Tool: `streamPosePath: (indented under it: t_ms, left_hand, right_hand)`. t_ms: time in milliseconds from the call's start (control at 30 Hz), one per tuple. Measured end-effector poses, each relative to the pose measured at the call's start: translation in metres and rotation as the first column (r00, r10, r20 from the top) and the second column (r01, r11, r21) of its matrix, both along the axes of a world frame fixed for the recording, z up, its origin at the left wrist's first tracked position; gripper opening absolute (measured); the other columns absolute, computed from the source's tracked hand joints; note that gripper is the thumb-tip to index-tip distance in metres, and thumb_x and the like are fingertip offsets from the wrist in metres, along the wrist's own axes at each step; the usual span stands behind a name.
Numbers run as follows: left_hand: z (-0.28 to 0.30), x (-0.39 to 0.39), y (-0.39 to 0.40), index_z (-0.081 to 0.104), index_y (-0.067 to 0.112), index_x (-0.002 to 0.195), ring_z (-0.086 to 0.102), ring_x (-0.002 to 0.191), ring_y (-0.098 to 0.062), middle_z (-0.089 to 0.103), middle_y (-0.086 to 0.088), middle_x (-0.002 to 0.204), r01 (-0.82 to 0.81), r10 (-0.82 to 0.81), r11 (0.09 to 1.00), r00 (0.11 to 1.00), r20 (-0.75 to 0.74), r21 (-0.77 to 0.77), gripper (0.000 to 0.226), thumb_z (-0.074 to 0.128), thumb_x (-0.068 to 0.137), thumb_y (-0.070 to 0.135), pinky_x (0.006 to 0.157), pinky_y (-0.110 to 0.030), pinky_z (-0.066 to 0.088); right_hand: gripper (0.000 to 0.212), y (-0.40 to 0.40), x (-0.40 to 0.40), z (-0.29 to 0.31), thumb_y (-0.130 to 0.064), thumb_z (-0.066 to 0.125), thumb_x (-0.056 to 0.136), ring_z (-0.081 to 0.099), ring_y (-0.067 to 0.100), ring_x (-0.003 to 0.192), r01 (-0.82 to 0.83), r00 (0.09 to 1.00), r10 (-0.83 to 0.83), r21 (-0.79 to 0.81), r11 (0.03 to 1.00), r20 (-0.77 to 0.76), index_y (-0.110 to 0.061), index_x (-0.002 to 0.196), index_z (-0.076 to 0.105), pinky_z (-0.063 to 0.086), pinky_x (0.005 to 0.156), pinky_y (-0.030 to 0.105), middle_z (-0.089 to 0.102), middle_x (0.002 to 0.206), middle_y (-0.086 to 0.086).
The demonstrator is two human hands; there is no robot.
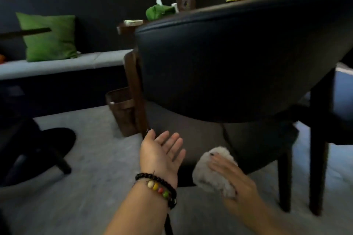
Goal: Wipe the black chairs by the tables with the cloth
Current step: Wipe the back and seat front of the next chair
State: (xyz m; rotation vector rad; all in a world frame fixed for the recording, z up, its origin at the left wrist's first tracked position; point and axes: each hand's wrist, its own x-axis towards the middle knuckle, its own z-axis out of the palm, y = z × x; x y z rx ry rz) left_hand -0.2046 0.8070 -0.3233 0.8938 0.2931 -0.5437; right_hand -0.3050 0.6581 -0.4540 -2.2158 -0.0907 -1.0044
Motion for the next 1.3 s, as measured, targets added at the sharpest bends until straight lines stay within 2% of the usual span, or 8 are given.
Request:
streamPosePath:
  t_ms: [167,333,633,733,833,967,1133,1300]
  left_hand:
    - [-0.003,0.012,0.027,0.052,0.008,0.129,0.056,0.114,-0.025,0.060,-0.013,0.123,-0.115,0.114,0.982,0.993,0.017,0.148,0.048,0.031,0.102,0.043,0.095,-0.041,0.043]
    - [-0.006,0.017,0.039,0.058,0.011,0.109,0.056,0.114,-0.025,0.062,-0.010,0.115,-0.219,0.209,0.942,0.976,0.068,0.254,0.038,0.034,0.102,0.040,0.098,-0.041,0.044]
    - [-0.002,-0.004,0.002,0.061,0.010,0.099,0.063,0.101,-0.023,0.068,-0.010,0.104,-0.038,0.024,0.961,0.998,0.054,0.273,0.040,0.034,0.102,0.039,0.090,-0.040,0.047]
    - [-0.003,-0.010,-0.007,0.062,0.009,0.096,0.064,0.099,-0.023,0.069,-0.010,0.103,0.038,-0.057,0.958,0.997,0.059,0.284,0.042,0.033,0.102,0.038,0.088,-0.038,0.047]
    - [-0.006,-0.014,-0.012,0.065,0.011,0.094,0.066,0.098,-0.021,0.072,-0.009,0.100,0.076,-0.108,0.943,0.991,0.082,0.324,0.042,0.033,0.102,0.038,0.086,-0.035,0.047]
    - [-0.017,-0.020,-0.024,0.066,0.013,0.089,0.067,0.095,-0.019,0.073,-0.006,0.096,0.094,-0.136,0.918,0.987,0.084,0.385,0.042,0.035,0.102,0.038,0.084,-0.034,0.049]
    - [-0.019,-0.015,-0.035,0.067,0.012,0.091,0.069,0.089,-0.018,0.076,-0.004,0.087,0.057,-0.116,0.911,0.986,0.122,0.408,0.042,0.036,0.102,0.038,0.078,-0.033,0.051]
    - [-0.016,0.003,-0.037,0.063,0.014,0.089,0.066,0.090,-0.017,0.071,-0.004,0.095,0.071,-0.123,0.931,0.985,0.125,0.359,0.034,0.038,0.101,0.033,0.076,-0.031,0.047]
  right_hand:
    - [0.051,0.015,0.069,0.025,-0.002,0.058,0.087,0.044,0.024,0.135,0.203,0.979,-0.205,0.106,0.973,0.007,-0.008,0.137,0.051,0.037,0.111,0.045,0.051,0.141,0.008]
    - [0.063,0.064,0.116,0.016,-0.067,0.024,0.086,0.021,0.036,0.144,0.137,0.835,-0.396,-0.552,0.822,-0.382,-0.038,0.139,0.040,-0.005,0.108,0.073,0.039,0.149,0.002]
    - [0.052,0.001,0.079,0.020,-0.032,0.070,0.075,0.059,0.036,0.112,-0.180,0.952,-0.065,-0.719,0.671,-0.299,-0.014,0.124,0.063,0.052,0.087,0.049,0.059,0.124,0.014]
    - [0.043,-0.055,0.066,0.021,-0.026,0.058,0.082,0.059,0.032,0.111,-0.125,0.985,-0.005,-0.733,0.669,-0.173,-0.010,0.121,0.066,0.048,0.095,0.044,0.062,0.120,0.013]
    - [0.039,-0.107,0.049,0.010,-0.020,0.049,0.086,0.059,0.036,0.111,0.255,0.943,-0.331,-0.548,0.796,-0.042,-0.002,0.114,0.068,0.040,0.103,0.045,0.066,0.115,0.018]
    - [0.024,-0.069,0.058,0.002,-0.013,0.053,0.085,0.061,0.036,0.102,0.552,0.787,-0.613,-0.363,0.750,-0.068,0.001,0.094,0.070,0.044,0.099,0.050,0.069,0.097,0.018]
    - [0.031,0.014,0.059,-0.018,-0.029,0.057,0.081,0.056,0.028,0.118,0.345,0.908,-0.413,-0.439,0.830,-0.067,-0.015,0.106,0.070,0.042,0.100,0.048,0.065,0.118,0.008]
    - [0.034,-0.090,0.033,0.006,-0.022,0.045,0.089,0.060,0.029,0.104,0.330,0.907,-0.418,-0.529,0.782,-0.052,-0.012,0.111,0.069,0.045,0.090,0.039,0.065,0.109,0.008]
